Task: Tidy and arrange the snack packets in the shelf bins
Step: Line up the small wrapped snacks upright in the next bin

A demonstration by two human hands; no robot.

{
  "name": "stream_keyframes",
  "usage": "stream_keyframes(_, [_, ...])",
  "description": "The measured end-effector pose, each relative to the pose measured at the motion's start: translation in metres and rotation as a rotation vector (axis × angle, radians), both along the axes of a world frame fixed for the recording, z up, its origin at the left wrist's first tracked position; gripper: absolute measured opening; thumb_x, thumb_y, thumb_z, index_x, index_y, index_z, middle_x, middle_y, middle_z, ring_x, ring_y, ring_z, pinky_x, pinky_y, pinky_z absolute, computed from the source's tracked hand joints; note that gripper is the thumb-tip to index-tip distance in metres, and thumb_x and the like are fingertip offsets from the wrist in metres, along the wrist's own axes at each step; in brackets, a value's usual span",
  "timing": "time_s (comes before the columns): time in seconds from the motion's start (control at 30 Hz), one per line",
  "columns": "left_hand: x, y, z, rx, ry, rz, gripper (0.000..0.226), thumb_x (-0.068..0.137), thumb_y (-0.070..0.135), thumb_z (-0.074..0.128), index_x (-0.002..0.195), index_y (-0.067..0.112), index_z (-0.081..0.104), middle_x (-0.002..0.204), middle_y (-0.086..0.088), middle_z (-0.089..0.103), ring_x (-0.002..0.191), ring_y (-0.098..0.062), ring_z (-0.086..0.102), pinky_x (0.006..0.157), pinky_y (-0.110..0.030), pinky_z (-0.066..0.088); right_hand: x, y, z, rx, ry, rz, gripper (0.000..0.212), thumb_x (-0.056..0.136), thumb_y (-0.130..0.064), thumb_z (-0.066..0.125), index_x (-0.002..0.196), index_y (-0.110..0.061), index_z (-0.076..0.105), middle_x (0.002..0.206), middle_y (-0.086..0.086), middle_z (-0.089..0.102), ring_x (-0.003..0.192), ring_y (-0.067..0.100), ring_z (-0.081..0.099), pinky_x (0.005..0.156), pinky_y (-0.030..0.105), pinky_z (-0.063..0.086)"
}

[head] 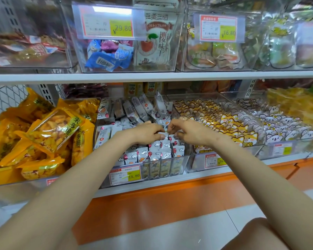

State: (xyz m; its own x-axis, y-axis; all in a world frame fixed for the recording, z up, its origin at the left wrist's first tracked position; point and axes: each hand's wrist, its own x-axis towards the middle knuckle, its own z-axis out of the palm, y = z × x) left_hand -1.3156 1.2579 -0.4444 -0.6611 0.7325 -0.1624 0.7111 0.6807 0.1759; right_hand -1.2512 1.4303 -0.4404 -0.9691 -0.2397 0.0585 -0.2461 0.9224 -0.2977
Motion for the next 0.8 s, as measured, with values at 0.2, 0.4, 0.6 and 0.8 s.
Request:
stream_keyframes(0.2, [0.006, -0.018, 0.021, 0.215, -0.025, -0.004, 0.033, 0.099, 0.026, 0.044, 0.127, 0.012, 0.053, 0.126, -0.005, 0.056, 0.113, -0.019, 0.052, 0.088, -0.025, 0.038, -0.004, 0.000, -0.003, 0.103, 0.066, -0.013, 0.032, 0.091, -0.013, 0.053, 0.121, -0.023, 0.057, 0.115, 0.011, 0.060, 0.107, 0.028, 0.056, 0.092, 0.039, 0.043])
stream_keyframes(0.4, [0.002, -0.069, 0.044, 0.347, 0.148, 0.205, 0.026, 0.095, 0.028, 0.051, 0.115, 0.015, 0.061, 0.116, -0.003, 0.063, 0.104, -0.019, 0.057, 0.088, -0.028, 0.042, -0.007, -0.002, -0.003, 0.126, 0.129, -0.016, 0.033, 0.093, -0.014, 0.049, 0.121, -0.027, 0.061, 0.109, 0.013, 0.062, 0.106, 0.030, 0.054, 0.089, 0.035, 0.041])
stream_keyframes(0.6, [0.002, -0.102, 0.047, 0.221, 0.277, 0.384, 0.021, 0.088, 0.035, 0.062, 0.099, 0.018, 0.063, 0.101, -0.001, 0.064, 0.091, -0.018, 0.055, 0.074, -0.029, 0.044, -0.014, -0.008, 0.000, 0.150, 0.125, -0.042, 0.034, 0.093, -0.015, 0.048, 0.121, -0.030, 0.062, 0.116, 0.009, 0.065, 0.112, 0.029, 0.054, 0.096, 0.038, 0.040])
stream_keyframes(0.8, [0.004, -0.110, 0.040, 0.040, 0.171, 0.312, 0.056, 0.078, 0.058, 0.061, 0.120, 0.023, 0.052, 0.122, -0.003, 0.056, 0.112, -0.021, 0.049, 0.092, -0.035, 0.043, -0.016, -0.012, 0.006, 0.105, 0.112, -0.064, 0.039, 0.092, -0.006, 0.046, 0.118, -0.027, 0.064, 0.124, 0.003, 0.064, 0.115, 0.025, 0.056, 0.099, 0.038, 0.041])
